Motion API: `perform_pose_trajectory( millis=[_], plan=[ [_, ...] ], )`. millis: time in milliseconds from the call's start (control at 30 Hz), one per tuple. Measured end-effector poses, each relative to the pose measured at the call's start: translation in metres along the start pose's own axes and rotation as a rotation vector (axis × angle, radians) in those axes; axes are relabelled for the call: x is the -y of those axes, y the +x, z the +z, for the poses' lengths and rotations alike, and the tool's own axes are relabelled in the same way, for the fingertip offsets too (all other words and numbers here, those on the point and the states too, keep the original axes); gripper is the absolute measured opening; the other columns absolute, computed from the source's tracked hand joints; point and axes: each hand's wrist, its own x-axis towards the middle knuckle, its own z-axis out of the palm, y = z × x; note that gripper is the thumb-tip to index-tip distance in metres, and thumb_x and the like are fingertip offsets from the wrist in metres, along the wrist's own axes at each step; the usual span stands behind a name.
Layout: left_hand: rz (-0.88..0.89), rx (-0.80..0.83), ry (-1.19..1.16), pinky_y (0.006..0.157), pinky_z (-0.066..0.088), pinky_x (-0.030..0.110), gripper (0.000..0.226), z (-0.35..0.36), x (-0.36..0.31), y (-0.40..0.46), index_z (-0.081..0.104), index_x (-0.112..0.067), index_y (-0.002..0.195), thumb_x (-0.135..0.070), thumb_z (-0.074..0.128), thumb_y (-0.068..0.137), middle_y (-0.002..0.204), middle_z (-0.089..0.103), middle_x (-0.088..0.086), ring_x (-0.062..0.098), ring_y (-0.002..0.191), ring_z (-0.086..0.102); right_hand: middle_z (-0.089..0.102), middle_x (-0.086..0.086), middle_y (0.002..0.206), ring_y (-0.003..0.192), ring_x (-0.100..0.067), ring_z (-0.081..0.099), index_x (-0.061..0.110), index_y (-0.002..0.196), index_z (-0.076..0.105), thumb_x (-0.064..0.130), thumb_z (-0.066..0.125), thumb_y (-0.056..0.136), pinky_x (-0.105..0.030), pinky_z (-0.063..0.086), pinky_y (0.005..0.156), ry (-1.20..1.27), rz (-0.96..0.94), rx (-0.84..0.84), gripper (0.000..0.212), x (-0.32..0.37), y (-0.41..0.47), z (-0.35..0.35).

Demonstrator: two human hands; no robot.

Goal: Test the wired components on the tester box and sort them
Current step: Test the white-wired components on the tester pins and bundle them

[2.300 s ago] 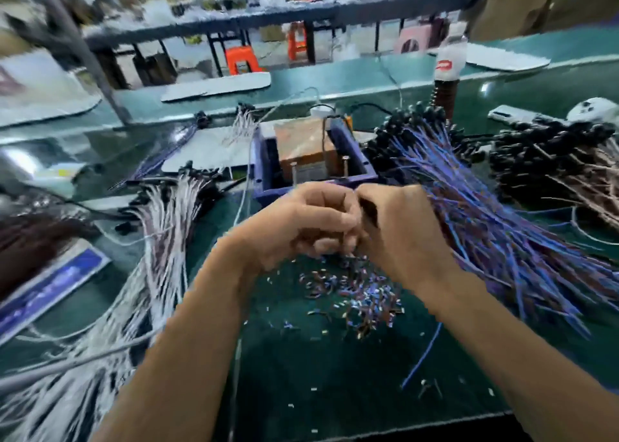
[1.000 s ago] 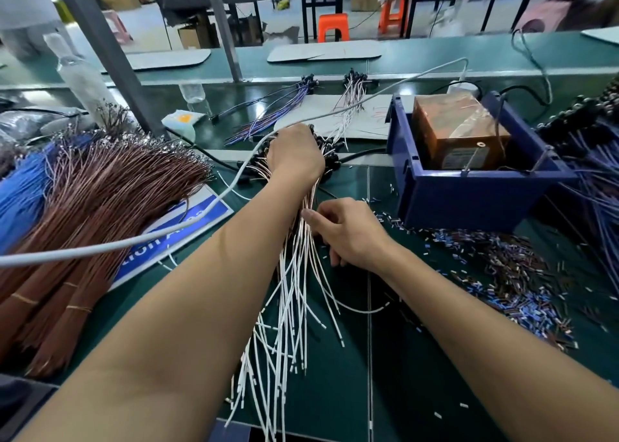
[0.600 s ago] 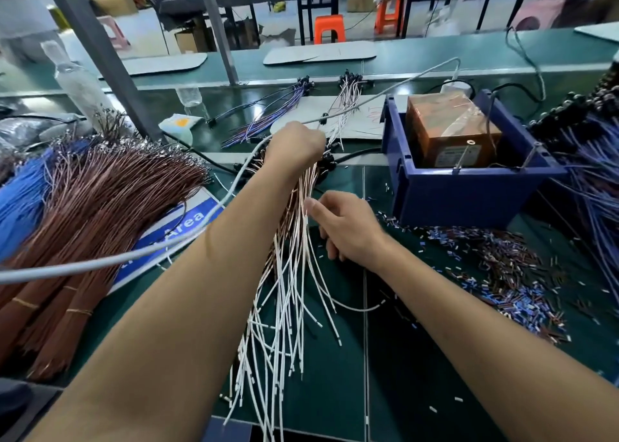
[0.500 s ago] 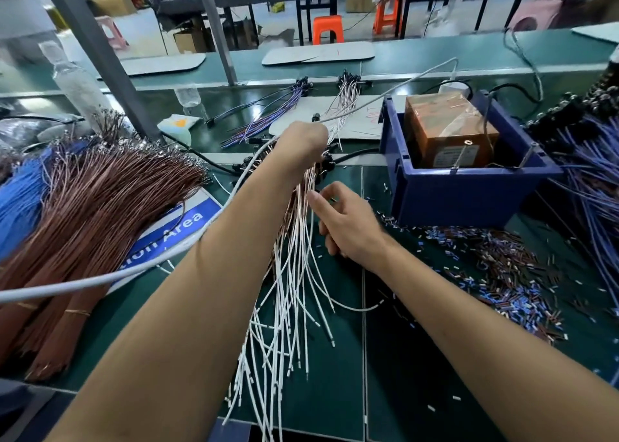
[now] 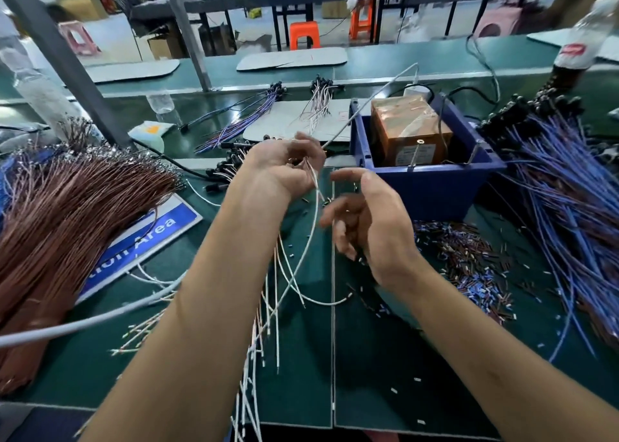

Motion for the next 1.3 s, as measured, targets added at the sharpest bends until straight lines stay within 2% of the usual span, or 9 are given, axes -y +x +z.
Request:
perform_pose_trajectory(
  millis=[133,200,300,500,633,833,1033,1133,1300],
  plan=[
    [0.025,-0.013,-0.016,0.037,0.036,0.014,0.036,0.012,0.019,-0.004,0.047,-0.002,0.076,-0.003,0.029,0.107,0.063,0.046,0.007,0.008,0.052,0.041,0.073,-0.003,0.089,0.054,-0.026,0.064,0.025,0.147,0.047,0.008,0.062,0.103,-0.035,0.052,0.047,-0.485,-0.35,0.009,0.049,0.011,-0.009,-0.005],
    [0.087,-0.081,0.065,0.035,0.03,0.013,0.035,0.016,0.033,-0.003,0.043,-0.006,0.076,0.002,0.022,0.103,0.065,0.042,0.005,0.008,0.049,0.035,0.072,0.009,0.099,0.056,-0.009,0.063,0.024,0.143,0.053,0.003,0.075,0.093,-0.021,0.051,0.052,-0.534,-0.473,-0.045,0.059,0.016,-0.008,-0.006],
    [0.123,-0.143,0.261,0.037,0.021,0.015,0.03,0.013,0.046,-0.003,0.039,-0.012,0.069,0.009,0.023,0.082,0.062,0.032,0.0,0.008,0.05,0.023,0.073,0.008,0.102,0.064,0.003,0.062,0.009,0.117,0.074,0.009,0.076,0.095,-0.016,0.046,0.062,-0.626,-0.584,-0.094,0.022,0.022,-0.009,-0.013],
    [0.263,-0.026,0.371,0.045,0.014,0.018,0.013,-0.006,0.053,-0.021,0.04,-0.015,0.071,-0.005,0.037,0.079,0.061,0.042,-0.005,0.008,0.049,0.019,0.076,-0.008,0.083,0.045,-0.021,0.059,0.014,0.104,0.078,0.017,0.066,0.102,-0.024,0.041,0.039,-0.264,-0.347,-0.207,0.012,0.034,-0.029,-0.035],
    [0.669,0.189,0.773,0.038,0.024,0.021,0.031,-0.024,0.089,-0.025,0.043,-0.021,0.07,-0.014,0.048,0.101,0.059,0.033,-0.005,0.01,0.046,0.024,0.076,-0.012,0.079,0.041,-0.017,0.054,0.014,0.093,0.079,0.018,0.071,0.098,-0.022,0.039,0.038,-0.195,-0.293,-0.279,0.01,0.048,-0.036,-0.061],
    [1.386,0.398,1.746,0.058,0.043,0.03,0.015,-0.058,0.143,0.004,0.056,-0.008,0.095,-0.009,0.068,0.087,0.082,0.054,0.002,0.018,0.068,0.05,0.072,-0.013,0.069,0.041,-0.02,0.054,0.005,0.09,0.078,0.017,0.075,0.095,-0.025,0.043,0.039,-0.404,-0.217,-0.236,0.013,0.063,-0.043,-0.106],
    [1.289,0.438,1.946,0.063,0.038,0.011,0.021,-0.072,0.149,0.033,0.058,-0.01,0.102,-0.009,0.075,0.09,0.09,0.067,-0.001,-0.003,0.068,0.051,0.068,-0.018,0.061,0.04,-0.017,0.054,0.012,0.087,0.081,0.013,0.076,0.094,-0.022,0.042,0.039,-0.521,-0.183,-0.261,0.008,0.053,-0.044,-0.135],
    [1.218,0.415,1.869,0.065,0.052,0.021,0.017,-0.078,0.147,0.039,0.062,-0.005,0.1,-0.006,0.076,0.089,0.089,0.075,-0.002,-0.001,0.072,0.065,0.07,-0.008,0.061,0.041,-0.012,0.055,0.021,0.086,0.082,0.019,0.077,0.093,-0.02,0.042,0.039,-0.537,-0.168,-0.266,0.009,0.045,-0.042,-0.14],
    [1.16,0.392,1.734,0.059,0.037,0.004,0.015,-0.089,0.147,0.042,0.07,-0.004,0.092,-0.005,0.083,0.084,0.071,0.067,-0.015,-0.006,0.056,0.056,0.065,-0.01,0.056,0.042,-0.016,0.055,0.026,0.089,0.083,0.038,0.079,0.088,-0.023,0.042,0.04,-0.528,-0.103,-0.263,0.013,0.035,-0.044,-0.143]
  ],
)
